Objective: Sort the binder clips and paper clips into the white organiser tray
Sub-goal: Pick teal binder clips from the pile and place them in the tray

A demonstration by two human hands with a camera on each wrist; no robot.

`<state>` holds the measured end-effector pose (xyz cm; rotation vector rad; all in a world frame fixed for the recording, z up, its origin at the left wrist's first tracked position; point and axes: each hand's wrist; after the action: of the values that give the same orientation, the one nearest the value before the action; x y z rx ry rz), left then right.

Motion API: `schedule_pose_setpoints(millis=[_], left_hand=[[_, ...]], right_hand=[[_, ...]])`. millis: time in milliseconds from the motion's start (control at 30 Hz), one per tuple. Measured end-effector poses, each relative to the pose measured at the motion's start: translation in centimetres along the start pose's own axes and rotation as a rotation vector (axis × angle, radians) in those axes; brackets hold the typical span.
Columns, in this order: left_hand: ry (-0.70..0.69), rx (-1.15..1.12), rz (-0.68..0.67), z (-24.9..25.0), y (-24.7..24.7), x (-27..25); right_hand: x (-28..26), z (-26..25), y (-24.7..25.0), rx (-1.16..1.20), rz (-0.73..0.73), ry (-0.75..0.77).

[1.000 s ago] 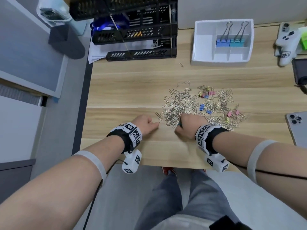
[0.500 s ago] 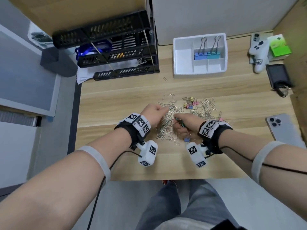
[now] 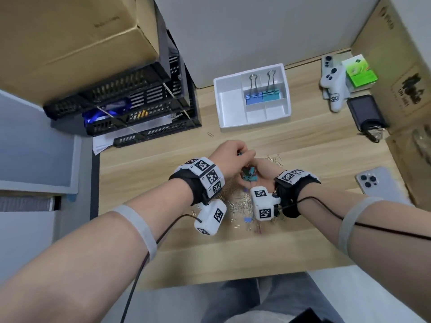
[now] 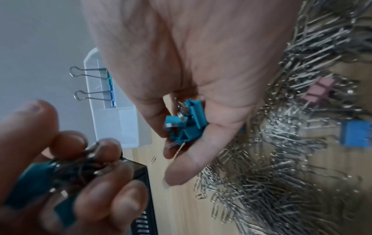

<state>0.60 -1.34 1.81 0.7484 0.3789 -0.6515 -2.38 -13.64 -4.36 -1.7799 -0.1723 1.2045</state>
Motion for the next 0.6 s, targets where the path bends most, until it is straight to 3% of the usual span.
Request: schedule_pose_setpoints(millis=[133,467,600], left_hand=[[0.017,0.024,-0.03,0.9,0.9,1.6],[0.107,-0.257,-0.011,2.4,2.8,5.5],[0.073,-0.243,-0.004,2.9,3.2,6.5]], right_hand=[[0.4,-2.0,-0.2,-0.08,-0.045,-0.001],[2.3,-6.4,0.1,-0.097,-0.219,-0.027],[3.3,-7.7,0.7,0.157,0.058,-0.039]])
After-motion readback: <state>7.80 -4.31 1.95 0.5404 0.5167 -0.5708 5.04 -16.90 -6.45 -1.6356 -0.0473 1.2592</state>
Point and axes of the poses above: each hand's wrist, its own x-axis towards the middle knuckle, its own y-axis out of the back of the hand, z = x × y, and after that the axes turned 9 degrees about -z, right-handed
